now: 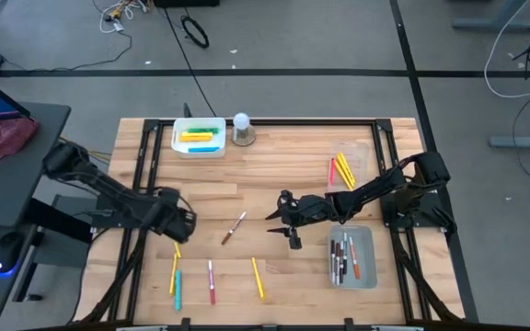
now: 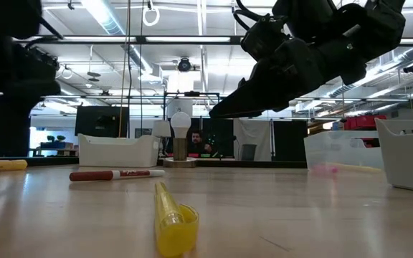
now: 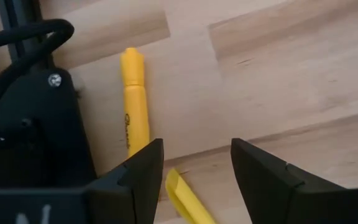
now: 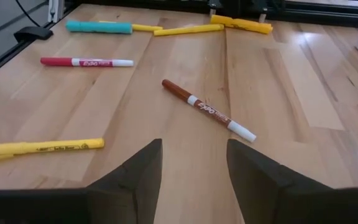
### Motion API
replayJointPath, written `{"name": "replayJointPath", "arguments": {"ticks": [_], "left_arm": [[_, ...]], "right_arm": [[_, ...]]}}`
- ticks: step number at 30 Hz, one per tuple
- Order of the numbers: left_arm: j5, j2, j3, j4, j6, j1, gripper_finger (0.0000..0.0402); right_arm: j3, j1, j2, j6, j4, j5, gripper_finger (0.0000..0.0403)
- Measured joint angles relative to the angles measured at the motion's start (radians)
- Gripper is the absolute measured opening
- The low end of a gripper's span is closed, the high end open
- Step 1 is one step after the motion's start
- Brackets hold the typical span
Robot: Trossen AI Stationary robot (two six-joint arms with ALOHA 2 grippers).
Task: Pick & Place Markers
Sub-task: Put the yellow highlighter into the white bin
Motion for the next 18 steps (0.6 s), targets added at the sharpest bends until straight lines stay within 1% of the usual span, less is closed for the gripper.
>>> {"name": "replayJointPath", "arguments": {"ticks": [9, 14, 18], "left_arm": [[0.083, 0.005, -0.001, 0.000, 0.108, 0.185, 0.0193], [0.128, 0.005, -0.046, 0.045, 0.198, 0.290, 0.0193], [0.132, 0.005, -0.049, 0.050, 0.235, 0.356, 0.0193]], "right_arm": [[0.000, 0.001, 0.000, 0.017, -0.001, 0.000, 0.0181], [0.000, 0.001, 0.000, 0.018, -0.001, 0.000, 0.0181], [-0.005, 0.001, -0.001, 0.018, 0.002, 0.000, 0.0181]]}}
